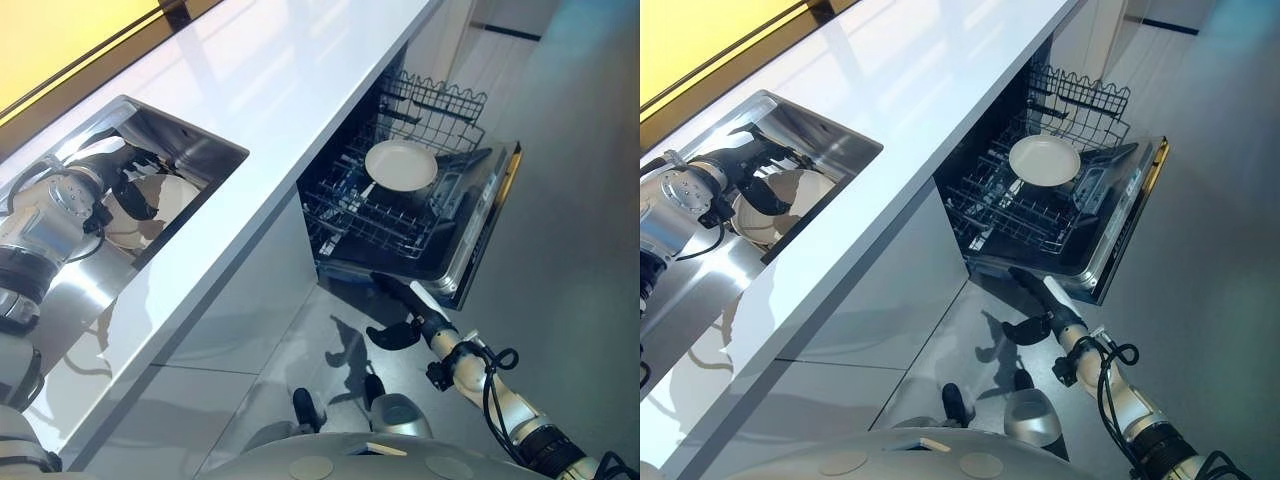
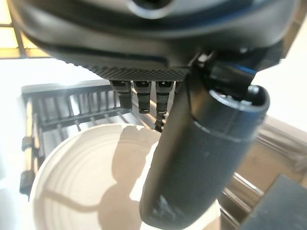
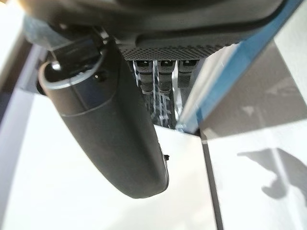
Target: Pick up plates and place into dishwasher.
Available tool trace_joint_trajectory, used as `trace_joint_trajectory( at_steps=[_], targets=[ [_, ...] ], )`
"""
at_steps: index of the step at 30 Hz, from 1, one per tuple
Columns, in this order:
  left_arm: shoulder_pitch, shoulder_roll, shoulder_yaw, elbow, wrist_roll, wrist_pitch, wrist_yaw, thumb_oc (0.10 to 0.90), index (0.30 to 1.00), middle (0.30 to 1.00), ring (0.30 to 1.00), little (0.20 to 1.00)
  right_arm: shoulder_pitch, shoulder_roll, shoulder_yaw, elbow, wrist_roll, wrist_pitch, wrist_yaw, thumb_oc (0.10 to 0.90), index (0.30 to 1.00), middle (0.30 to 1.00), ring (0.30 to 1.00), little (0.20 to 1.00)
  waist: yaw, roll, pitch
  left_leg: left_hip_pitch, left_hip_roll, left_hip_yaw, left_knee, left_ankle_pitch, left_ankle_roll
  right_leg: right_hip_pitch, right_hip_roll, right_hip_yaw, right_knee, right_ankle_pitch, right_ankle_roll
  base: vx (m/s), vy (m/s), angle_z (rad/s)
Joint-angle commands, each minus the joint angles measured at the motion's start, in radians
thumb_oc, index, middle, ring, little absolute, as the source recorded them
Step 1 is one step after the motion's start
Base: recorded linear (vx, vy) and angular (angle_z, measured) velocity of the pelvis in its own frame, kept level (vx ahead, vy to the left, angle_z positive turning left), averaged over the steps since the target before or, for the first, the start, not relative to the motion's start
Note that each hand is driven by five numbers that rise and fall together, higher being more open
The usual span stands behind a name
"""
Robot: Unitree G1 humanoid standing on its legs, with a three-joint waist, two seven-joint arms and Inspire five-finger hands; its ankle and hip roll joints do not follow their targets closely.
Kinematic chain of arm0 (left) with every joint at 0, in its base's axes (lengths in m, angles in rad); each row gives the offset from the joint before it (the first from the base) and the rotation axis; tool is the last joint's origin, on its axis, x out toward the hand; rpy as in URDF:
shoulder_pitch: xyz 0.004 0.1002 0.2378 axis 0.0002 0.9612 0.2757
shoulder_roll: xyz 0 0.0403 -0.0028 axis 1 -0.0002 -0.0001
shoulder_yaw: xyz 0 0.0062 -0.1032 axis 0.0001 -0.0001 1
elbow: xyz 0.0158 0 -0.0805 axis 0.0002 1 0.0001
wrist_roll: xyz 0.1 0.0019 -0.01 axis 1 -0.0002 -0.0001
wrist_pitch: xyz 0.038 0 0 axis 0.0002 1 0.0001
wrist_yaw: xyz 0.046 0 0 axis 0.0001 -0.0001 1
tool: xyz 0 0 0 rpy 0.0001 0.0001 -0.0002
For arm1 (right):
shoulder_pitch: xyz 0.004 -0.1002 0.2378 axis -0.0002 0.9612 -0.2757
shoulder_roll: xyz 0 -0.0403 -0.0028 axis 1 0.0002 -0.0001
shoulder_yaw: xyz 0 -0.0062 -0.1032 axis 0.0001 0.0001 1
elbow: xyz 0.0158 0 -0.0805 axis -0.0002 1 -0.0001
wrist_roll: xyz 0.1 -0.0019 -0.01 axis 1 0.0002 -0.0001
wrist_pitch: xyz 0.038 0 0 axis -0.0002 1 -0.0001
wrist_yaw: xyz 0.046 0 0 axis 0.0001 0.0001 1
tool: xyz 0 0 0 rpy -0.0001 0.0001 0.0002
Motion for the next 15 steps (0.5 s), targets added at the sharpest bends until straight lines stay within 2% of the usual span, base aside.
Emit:
trace_joint_trajectory(
  at_steps=[1,10,15],
  targets=[
    [-0.168,0.023,0.049,0.076,-0.028,0.033,0.091,0.800,0.900,0.900,0.900,0.900,-0.100,-0.046,0.002,-0.106,-0.021,-0.114,-0.039,0.800,0.900,0.900,0.900,0.900,0.014,0.006,0.018,-0.022,-0.062,0.023,0.078,-0.133,0.014,-0.092,0.023,0.002,0.144,-0.062,0.074,0.00,0.000,0.00],
    [-0.169,0.021,0.049,0.175,0.032,0.094,0.057,0.800,0.900,0.900,0.900,0.900,-0.098,-0.061,-0.007,-0.121,-0.016,-0.105,-0.067,0.800,0.900,0.900,0.900,0.900,0.008,-0.002,0.051,-0.047,-0.064,0.025,0.095,-0.132,0.014,-0.108,0.024,0.001,0.141,-0.056,0.076,0.01,0.003,0.00],
    [-0.133,0.012,0.077,0.234,-0.090,0.117,-0.029,0.800,0.900,0.900,0.900,0.900,-0.087,-0.064,-0.019,-0.132,-0.020,-0.110,-0.083,0.800,0.900,0.900,0.900,0.900,0.007,-0.006,0.066,-0.058,-0.065,0.027,0.104,-0.132,0.016,-0.112,0.027,0.006,0.133,-0.051,0.075,0.00,0.000,0.00]
  ],
)
